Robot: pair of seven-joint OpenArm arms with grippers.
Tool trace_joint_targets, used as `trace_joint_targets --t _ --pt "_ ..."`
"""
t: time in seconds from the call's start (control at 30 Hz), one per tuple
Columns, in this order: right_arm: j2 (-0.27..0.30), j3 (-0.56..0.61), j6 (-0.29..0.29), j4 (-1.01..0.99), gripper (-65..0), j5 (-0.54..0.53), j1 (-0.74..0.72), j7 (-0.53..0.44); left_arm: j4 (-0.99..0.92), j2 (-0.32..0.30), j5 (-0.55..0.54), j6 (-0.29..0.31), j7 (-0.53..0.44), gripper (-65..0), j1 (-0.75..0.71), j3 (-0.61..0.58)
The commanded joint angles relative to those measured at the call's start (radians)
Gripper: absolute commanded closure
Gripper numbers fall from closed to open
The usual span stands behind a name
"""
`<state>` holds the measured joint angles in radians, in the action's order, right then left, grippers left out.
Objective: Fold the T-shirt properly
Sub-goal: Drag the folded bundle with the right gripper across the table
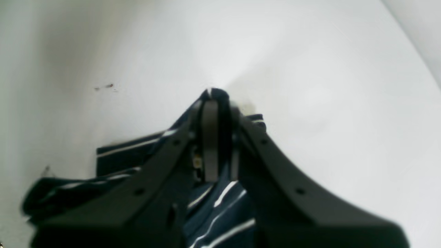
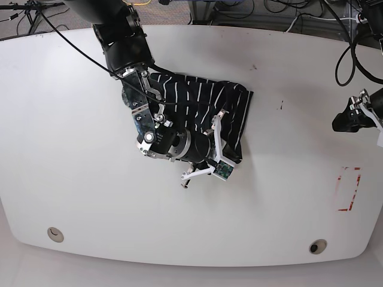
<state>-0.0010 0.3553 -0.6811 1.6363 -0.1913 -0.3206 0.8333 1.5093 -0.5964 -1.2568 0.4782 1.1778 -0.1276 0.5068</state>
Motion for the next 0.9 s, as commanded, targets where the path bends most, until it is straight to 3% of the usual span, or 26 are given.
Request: trace_joint_targets --t 0.0,0.47,0.57,0.67,0.87 --pt "-0.007 -0.005 -0.002 -0.032 -2.7 -0.017 -0.042 -0.05 0.02 -0.024 -0.024 0.0 -0.022 -30.0 0.01 -0.007" --pt "-0.009 -0.005 0.004 -0.215 -2.9 -0.015 -0.153 -0.139 0.021 -0.023 -0.025 0.001 -0.022 -30.0 -0.013 -0.047" --pt "-0.009 -0.005 0.007 -0.245 -6.7 -0.014 -0.179 -0.139 0.021 -0.001 -0.025 0.003 -0.022 -30.0 -0.016 -0.049" --pt "-0.023 -0.003 0.008 -0.258 -20.1 -0.006 -0.199 -0.139 0.023 0.02 -0.025 0.003 -0.022 -30.0 -0.019 -0.049" --pt "-0.047 -0.006 0.045 -0.255 -57.2 -0.004 -0.228 -0.141 0.023 0.028 -0.024 0.003 -0.022 -30.0 -0.01 -0.083"
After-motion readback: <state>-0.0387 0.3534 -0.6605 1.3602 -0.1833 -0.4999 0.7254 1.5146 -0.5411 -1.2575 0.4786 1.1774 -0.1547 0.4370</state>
